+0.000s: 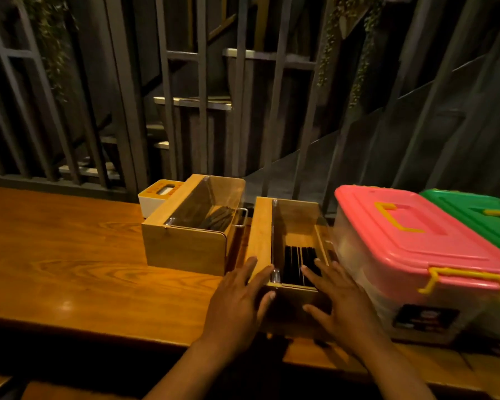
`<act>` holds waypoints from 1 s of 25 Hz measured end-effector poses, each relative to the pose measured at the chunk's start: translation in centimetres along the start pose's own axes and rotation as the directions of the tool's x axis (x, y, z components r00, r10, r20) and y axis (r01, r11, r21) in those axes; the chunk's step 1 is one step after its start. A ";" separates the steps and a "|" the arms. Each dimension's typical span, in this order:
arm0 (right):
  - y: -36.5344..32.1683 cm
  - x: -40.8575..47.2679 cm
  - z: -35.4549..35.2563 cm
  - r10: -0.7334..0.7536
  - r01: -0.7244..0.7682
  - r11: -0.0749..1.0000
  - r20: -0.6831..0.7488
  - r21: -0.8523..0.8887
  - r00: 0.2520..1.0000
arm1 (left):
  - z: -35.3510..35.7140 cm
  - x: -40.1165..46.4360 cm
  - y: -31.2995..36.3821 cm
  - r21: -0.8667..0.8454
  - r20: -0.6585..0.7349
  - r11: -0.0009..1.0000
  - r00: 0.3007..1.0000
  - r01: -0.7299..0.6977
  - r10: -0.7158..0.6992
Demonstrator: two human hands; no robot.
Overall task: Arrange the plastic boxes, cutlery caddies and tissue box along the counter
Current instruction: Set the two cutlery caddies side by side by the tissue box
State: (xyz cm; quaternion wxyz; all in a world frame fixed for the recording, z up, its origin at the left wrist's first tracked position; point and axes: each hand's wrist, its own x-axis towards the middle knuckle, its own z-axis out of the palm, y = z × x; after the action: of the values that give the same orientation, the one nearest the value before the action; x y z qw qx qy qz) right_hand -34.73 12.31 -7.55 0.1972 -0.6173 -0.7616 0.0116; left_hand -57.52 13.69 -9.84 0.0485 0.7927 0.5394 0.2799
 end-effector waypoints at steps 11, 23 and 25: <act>1.7 5.2 2.1 -0.082 0.082 0.991 -0.006 0.108 0.997 | 1.5 3.9 -1.1 0.236 -0.054 0.968 0.996 0.088 -0.078; 3.8 11.1 3.9 -0.080 0.086 0.995 -0.098 0.048 0.992 | 2.8 9.6 -3.4 0.338 -0.031 0.940 0.998 0.053 -0.046; 4.0 11.9 4.3 -0.076 0.079 0.996 -0.092 0.038 0.993 | 2.9 10.4 -3.6 0.389 -0.047 0.920 0.998 0.046 -0.031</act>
State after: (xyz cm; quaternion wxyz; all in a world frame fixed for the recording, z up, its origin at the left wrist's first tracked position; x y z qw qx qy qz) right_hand -34.24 25.51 -9.13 0.2444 -0.5829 -0.7748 -0.0082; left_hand -56.39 25.01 -9.58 -0.1155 0.7700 0.6006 0.1816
